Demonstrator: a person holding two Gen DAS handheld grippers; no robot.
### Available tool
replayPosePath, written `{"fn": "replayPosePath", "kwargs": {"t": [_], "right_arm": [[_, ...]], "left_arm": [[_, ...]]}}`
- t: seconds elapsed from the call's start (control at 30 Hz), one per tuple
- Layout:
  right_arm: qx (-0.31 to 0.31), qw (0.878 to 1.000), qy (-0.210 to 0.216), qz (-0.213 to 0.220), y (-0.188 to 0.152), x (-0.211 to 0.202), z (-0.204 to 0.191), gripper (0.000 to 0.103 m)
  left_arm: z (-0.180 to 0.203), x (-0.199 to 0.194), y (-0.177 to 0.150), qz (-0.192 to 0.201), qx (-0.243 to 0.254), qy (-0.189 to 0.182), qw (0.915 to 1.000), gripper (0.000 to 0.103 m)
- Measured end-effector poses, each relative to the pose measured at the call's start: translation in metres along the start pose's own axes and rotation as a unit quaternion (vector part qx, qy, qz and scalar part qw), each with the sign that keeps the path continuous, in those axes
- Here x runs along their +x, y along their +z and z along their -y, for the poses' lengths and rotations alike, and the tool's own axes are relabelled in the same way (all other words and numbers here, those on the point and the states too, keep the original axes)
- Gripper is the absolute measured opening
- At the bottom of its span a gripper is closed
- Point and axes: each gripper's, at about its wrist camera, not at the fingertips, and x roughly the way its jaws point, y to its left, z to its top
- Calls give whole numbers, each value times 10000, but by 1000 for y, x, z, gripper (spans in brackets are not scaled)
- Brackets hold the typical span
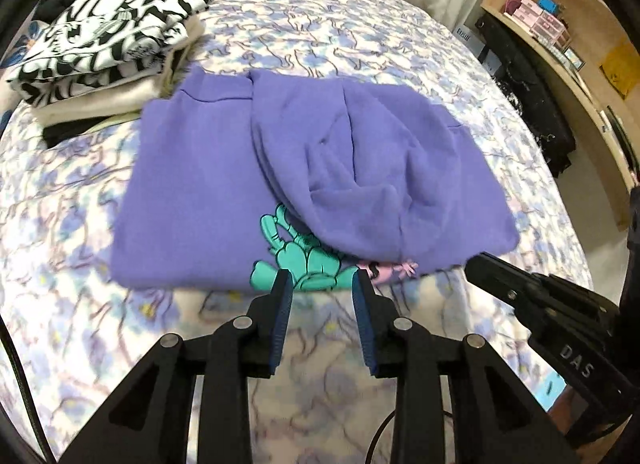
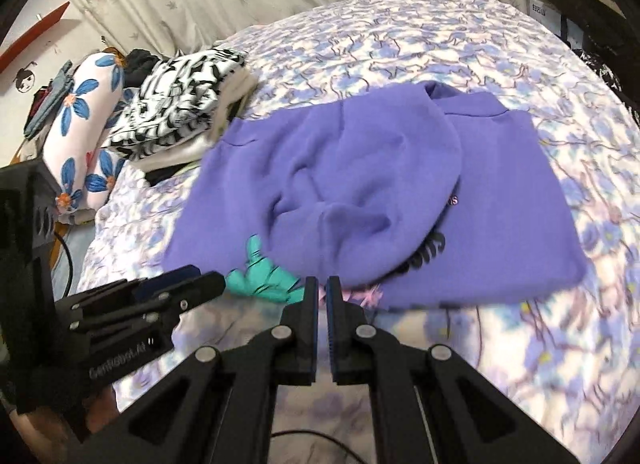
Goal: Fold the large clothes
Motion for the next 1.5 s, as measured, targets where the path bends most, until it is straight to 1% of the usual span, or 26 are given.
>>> {"fn": "replayPosePath", "kwargs": {"t": [0.07, 0.13, 0.17, 0.33, 0.43, 0.57, 0.6, 0.63, 0.7, 0.83, 0.9, 1.0, 1.03, 1.07, 1.1, 1.2, 1.3, 1.33, 1.37, 1.4, 1.43, 1.5], "right_arm": [[-36, 10000, -20, 38, -4, -21, -9, 4], [-51, 10000, -37, 44, -8, -40, -15, 4], [-53, 10000, -42, 37, -10, -49, -18, 4], [-112, 9999, -85, -76, -19, -75, -30, 4], [-119, 9998, -115, -125, -21, -75, -34, 4], [-147, 9998, -104, -110, -13, -55, -33, 4], [-209, 9997, -125, -69, -9, -47, -33, 4], [-277, 9995, -156, -31, -5, -38, -33, 4], [-395, 9990, -180, 39, 5, -17, -31, 4], [-539, 9980, -209, 274, 25, 28, -22, 4], [-571, 9974, -254, 366, 32, 49, -17, 4], [-484, 9979, -238, 356, 35, 82, -6, 4], [-454, 9982, -232, 328, 34, 93, -2, 4], [-434, 9983, -218, 307, 33, 101, 1, 4], [-412, 9985, -194, 290, 31, 107, 4, 4], [-417, 9986, -100, 317, 26, 119, 7, 3], [-435, 9983, -40, 389, 22, 122, 7, 3], [-400, 9984, -5, 397, 21, 123, 9, 3], [-340, 9986, 45, 408, 21, 124, 11, 3], [-273, 9987, 96, 420, 21, 124, 14, 3], [-232, 9987, 127, 429, 20, 124, 15, 3], [-171, 9986, 182, 456, 19, 124, 17, 3]], "left_arm": [[-2, -21, -4, 21, -3, 1, 10000, 34], [-3, -42, -8, 60, -15, -8, 10000, 46], [-3, -50, -9, 67, -29, -17, 10000, 47], [-9, -76, -18, -60, -176, -229, 9996, 49], [-16, -73, -25, -185, -367, -313, 9987, 49], [-35, -50, -31, -346, -771, -554, 9949, 49], [-41, -42, -32, -345, -873, -636, 9936, 50], [-48, -32, -33, -325, -997, -725, 9918, 54], [-66, -7, -35, -240, -1329, -866, 9870, 57], [-103, 46, -40, -148, -2055, -1068, 9727, 57], [-119, 69, -43, -81, -2366, -1097, 9654, 57], [-135, 93, -48, 106, -2683, -1176, 9561, 57], [-139, 99, -47, 248, -2786, -1259, 9518, 57], [-141, 102, -46, 386, -2821, -1290, 9499, 57], [-142, 104, -43, 509, -2808, -1288, 9497, 58], [-139, 112, -34, 765, -2740, -1291, 9499, 63], [-132, 117, -23, 961, -2619, -1160, 9533, 63], [-128, 118, -18, 1062, -2551, -1068, 9551, 62], [-125, 117, -13, 1177, -2526, -972, 9555, 57], [-121, 112, -11, 1305, -2508, -873, 9552, 37], [-118, 107, -6, 1417, -2479, -775, 9552, 23], [-107, 96, 3, 1583, -2248, -598, 9596, 20]]}}
